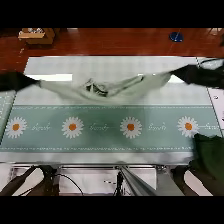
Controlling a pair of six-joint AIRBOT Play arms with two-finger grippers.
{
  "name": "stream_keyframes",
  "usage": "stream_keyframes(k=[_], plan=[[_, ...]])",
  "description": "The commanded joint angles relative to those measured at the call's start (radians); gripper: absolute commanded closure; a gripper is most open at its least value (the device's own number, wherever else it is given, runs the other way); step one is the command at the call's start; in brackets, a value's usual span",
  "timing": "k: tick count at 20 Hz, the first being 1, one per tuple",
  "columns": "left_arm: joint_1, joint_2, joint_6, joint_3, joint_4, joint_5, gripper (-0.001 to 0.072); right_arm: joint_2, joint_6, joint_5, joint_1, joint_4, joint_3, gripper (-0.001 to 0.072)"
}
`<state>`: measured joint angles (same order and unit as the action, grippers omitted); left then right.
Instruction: Fold the shirts.
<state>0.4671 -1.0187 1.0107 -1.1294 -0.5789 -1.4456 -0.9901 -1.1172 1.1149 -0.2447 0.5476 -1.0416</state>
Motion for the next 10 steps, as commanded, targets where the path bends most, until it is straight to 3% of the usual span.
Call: stream_keyframes(k=[1,6,8,10], plan=[[0.000,0.138,-0.003,-0.283,0.101,0.061,0.0685,0.149,-0.098,0.032,-0.069,0.063,-0.237,0.0680],[0.001,0.277,-0.003,-0.601,0.079,0.241,0.0684,0.204,-0.189,0.039,-0.122,0.175,-0.589,0.0681],[0.001,0.327,-0.003,-0.671,-0.001,0.299,0.0685,0.204,-0.223,0.052,-0.122,0.262,-0.734,0.0681],[0.000,0.377,0.067,-0.717,-0.124,0.301,0.0686,0.204,-0.277,0.085,-0.122,0.375,-0.877,0.0681]])
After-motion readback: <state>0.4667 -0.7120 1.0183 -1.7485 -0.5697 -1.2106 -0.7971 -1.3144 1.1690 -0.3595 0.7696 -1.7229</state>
